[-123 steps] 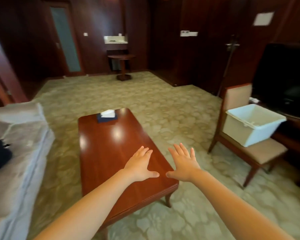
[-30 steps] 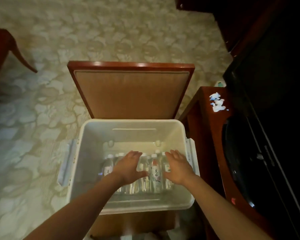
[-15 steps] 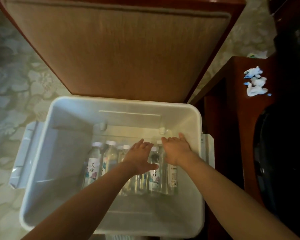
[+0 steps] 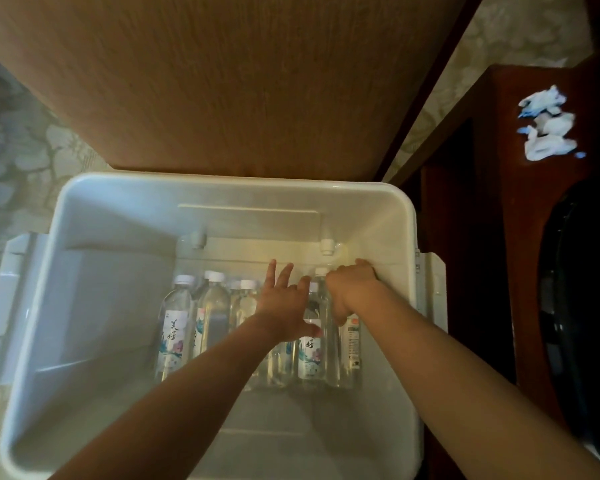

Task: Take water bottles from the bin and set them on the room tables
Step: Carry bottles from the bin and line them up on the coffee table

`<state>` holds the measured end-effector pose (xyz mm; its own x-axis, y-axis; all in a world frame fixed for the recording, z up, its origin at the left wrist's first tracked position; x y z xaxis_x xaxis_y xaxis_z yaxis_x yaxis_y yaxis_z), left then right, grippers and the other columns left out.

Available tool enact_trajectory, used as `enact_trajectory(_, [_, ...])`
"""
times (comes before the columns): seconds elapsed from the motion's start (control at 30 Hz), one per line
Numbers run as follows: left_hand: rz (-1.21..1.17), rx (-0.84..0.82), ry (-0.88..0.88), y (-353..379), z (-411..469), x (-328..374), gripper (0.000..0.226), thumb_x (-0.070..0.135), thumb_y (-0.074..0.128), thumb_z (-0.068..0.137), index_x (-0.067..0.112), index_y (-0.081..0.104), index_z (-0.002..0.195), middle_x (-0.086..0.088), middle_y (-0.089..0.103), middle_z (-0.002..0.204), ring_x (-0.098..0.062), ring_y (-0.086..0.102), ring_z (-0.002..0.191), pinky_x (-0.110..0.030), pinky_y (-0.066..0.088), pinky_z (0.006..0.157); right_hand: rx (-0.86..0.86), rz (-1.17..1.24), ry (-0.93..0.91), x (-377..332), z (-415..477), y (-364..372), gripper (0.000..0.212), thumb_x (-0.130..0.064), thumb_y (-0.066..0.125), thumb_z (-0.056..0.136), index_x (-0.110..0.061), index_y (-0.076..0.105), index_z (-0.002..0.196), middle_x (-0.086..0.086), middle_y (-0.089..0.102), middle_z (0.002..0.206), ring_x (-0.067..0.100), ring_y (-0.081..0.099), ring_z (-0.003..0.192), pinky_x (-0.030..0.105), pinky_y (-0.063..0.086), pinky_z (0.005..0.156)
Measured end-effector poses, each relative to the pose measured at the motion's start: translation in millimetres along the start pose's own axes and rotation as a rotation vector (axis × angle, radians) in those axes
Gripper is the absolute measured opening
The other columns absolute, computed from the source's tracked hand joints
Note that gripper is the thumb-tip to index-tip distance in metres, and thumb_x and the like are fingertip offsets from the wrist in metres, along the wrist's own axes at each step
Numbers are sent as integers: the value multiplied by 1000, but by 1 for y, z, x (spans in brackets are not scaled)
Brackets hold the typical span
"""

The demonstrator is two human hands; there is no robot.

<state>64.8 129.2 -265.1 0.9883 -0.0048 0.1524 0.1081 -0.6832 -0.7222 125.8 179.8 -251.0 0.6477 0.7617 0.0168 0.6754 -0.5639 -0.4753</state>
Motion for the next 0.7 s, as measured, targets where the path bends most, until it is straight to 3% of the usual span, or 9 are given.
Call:
enact_trajectory(0.1, [-65,86,-8,-5,-6,1,105,73,61,74,12,23,151,-6,45,151,-23,2,153,-55,-20,116,8,12,-9,-1,-7,-5,64,-37,83,75,-20,55,130,6,55,128,22,53,119,41,34,110])
enact_trajectory(0.23, [-219,193,-30,-11,-30,2,99,63,70,73,14,25,147,-4,42,151,-20,11,152,-44,-9,122,-41,72,-27,-3,-33,-9,62,-32,85,75,-18,56,128,6,51,125,23,57,109,34,45,83])
enact_trajectory(0.3, [-376,269,-55,-19,-46,0,93,50,78,72,17,30,143,-3,47,146,-21,31,144,-36,15,121,-66,94,-41,-6,-46,-8,57,-32,86,74,-17,58,121,4,53,111,24,59,99,34,46,78])
enact_trajectory(0.37, [-559,285,-82,-22,-62,0,85,36,82,72,20,31,138,-1,52,135,-22,52,120,-31,43,94,-84,99,-43,-9,-58,-5,48,-33,86,73,-17,59,109,0,51,90,22,59,90,32,48,76])
enact_trajectory(0.43, [-696,255,-84,-19,-72,4,85,26,82,72,18,31,139,-1,49,134,-23,55,112,-29,43,80,-71,99,-37,-11,-67,-4,42,-33,86,73,-15,59,98,-1,53,87,23,64,90,31,49,73])
enact_trajectory(0.5, [-748,225,-99,-15,-76,5,85,23,84,72,14,36,141,-5,41,139,-25,50,120,-28,41,87,-37,126,-48,-14,-74,-5,37,-30,86,72,-13,54,82,-1,56,80,22,64,80,30,49,66])
enact_trajectory(0.53, [-760,202,-121,-12,-77,4,85,23,84,72,12,37,142,-7,39,139,-26,48,123,-28,40,93,-26,153,-59,-16,-77,-5,36,-28,87,72,-14,56,82,-2,59,77,20,63,72,28,47,61])
enact_trajectory(0.6, [-813,150,-164,-5,-81,2,83,22,83,74,12,36,143,-9,37,139,-27,48,123,-31,40,99,-21,191,-90,-22,-83,-2,39,-25,87,71,-13,63,100,-2,67,84,13,61,57,24,44,53])
enact_trajectory(0.7, [-949,97,-157,3,-87,7,79,14,76,81,14,28,144,-10,46,137,-29,51,123,-28,40,91,16,100,-130,-33,-92,2,44,-23,83,74,-15,48,99,-2,56,82,18,58,69,27,45,61])
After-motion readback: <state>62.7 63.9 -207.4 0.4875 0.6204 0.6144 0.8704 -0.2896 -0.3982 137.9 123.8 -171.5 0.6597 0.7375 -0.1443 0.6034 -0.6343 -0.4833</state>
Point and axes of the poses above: each hand's wrist, its own z-axis towards the middle knuckle, its own y-axis out of the palm, x = y × z, the point moved 10 cm from there along z, towards the middle knuckle
